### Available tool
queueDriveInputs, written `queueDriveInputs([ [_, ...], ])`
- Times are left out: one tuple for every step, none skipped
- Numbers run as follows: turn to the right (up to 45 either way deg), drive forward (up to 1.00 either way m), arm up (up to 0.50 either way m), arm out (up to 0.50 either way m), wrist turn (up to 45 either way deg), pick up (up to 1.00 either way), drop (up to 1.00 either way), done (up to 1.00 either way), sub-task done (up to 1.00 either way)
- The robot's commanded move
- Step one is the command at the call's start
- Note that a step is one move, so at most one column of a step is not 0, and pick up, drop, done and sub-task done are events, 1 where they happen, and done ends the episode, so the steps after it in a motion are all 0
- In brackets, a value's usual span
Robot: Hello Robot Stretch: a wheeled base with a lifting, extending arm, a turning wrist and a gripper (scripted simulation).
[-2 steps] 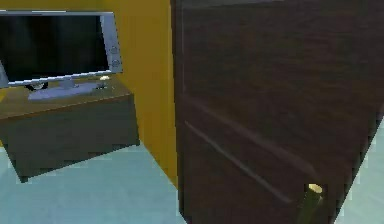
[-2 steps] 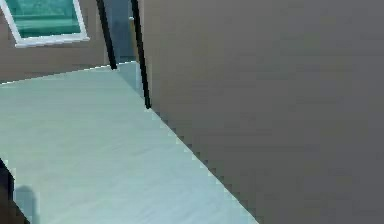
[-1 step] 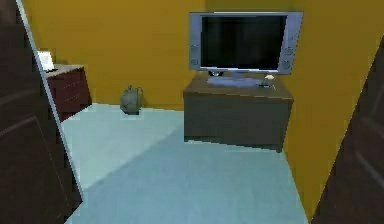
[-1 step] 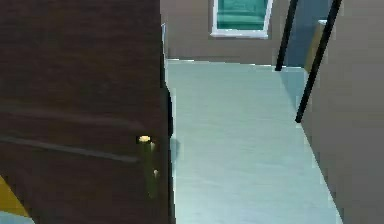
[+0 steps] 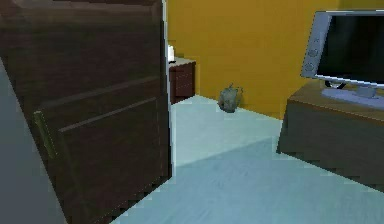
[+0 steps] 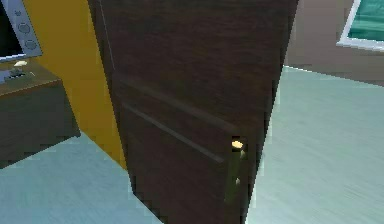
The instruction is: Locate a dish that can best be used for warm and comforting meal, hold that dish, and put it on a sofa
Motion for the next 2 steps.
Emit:
queueDriveInputs([
  [-3.0,0.00,0.00,0.00,0.0,0.00,0.00,0.00,0.00],
  [0.0,0.20,0.00,0.00,0.0,0.00,0.00,0.00,0.00],
])
